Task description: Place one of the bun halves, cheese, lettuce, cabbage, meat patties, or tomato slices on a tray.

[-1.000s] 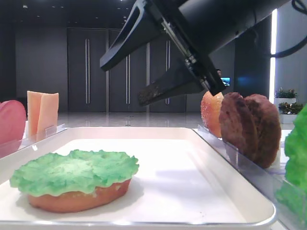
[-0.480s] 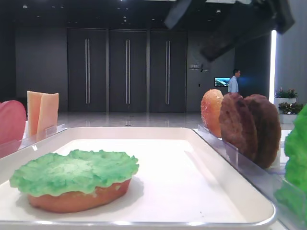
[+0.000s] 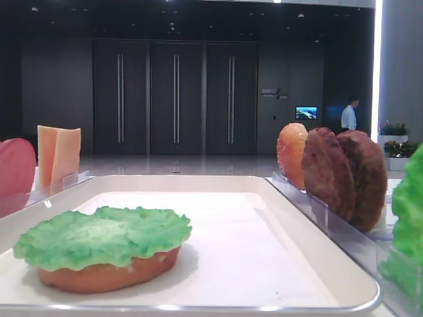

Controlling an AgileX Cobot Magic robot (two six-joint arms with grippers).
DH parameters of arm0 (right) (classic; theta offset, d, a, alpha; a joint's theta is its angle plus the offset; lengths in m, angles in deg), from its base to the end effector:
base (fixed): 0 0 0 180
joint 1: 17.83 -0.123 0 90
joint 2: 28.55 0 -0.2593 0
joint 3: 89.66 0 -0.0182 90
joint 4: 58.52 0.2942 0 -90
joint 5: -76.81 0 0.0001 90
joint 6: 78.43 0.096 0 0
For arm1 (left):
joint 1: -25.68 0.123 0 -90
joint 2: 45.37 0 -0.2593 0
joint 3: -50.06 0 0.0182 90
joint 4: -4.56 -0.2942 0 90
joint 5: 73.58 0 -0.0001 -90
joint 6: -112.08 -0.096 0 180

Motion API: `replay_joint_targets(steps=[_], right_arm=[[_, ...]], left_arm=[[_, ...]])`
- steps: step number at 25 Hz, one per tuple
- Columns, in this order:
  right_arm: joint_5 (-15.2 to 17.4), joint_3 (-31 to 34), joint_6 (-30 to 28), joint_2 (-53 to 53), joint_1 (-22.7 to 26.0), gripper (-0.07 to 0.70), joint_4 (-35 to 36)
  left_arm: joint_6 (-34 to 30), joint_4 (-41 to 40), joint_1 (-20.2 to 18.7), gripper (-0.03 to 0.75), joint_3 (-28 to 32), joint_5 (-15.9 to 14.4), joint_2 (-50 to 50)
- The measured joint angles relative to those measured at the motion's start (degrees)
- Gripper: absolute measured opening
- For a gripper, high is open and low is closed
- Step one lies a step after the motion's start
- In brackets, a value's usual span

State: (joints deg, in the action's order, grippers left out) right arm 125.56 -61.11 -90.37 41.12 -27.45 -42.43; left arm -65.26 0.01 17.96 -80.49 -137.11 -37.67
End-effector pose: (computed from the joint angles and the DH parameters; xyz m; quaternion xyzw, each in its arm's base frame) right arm 0.2494 0.0626 0.2644 -0.1200 0.9435 0.1214 0.2840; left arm 0.0630 -0.0017 0.2838 0.0361 0.8675 -0.0053 0.4960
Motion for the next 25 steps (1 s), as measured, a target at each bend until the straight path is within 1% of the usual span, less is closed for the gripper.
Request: replay_joint_targets(steps=[4,6,8,12,17,20,25], right_arm=[[4.37,2.96,3.17,-8.88,8.52,0.358,-7.14],[6.05,4.74,3.53,-13.61,12.04,0.346,-8.49],[7.53,6.34,3.59,-19.74,13.93,0.34,-9.0],[10.06,8.72,3.59,-27.55,14.68,0.333,-9.07],[11.71,11.35,3.63,-37.09,14.75,0.309,-9.13],[14.31,11.63,3.89,-41.31,14.75,0.302,-9.57],[18.94,12.98,8.69,-45.66,14.75,0.286,-13.29]], left_arm=[[0.0,0.0,0.0,0.454,0.0,0.0,0.0],[0.0,0.0,0.0,0.454,0.0,0.0,0.0],[0.0,0.0,0.0,0.454,0.0,0.0,0.0],[0.0,0.0,0.0,0.454,0.0,0.0,0.0],[0.0,0.0,0.0,0.454,0.0,0.0,0.0],[0.0,0.0,0.0,0.454,0.0,0.0,0.0],[0.0,0.0,0.0,0.454,0.0,0.0,0.0]])
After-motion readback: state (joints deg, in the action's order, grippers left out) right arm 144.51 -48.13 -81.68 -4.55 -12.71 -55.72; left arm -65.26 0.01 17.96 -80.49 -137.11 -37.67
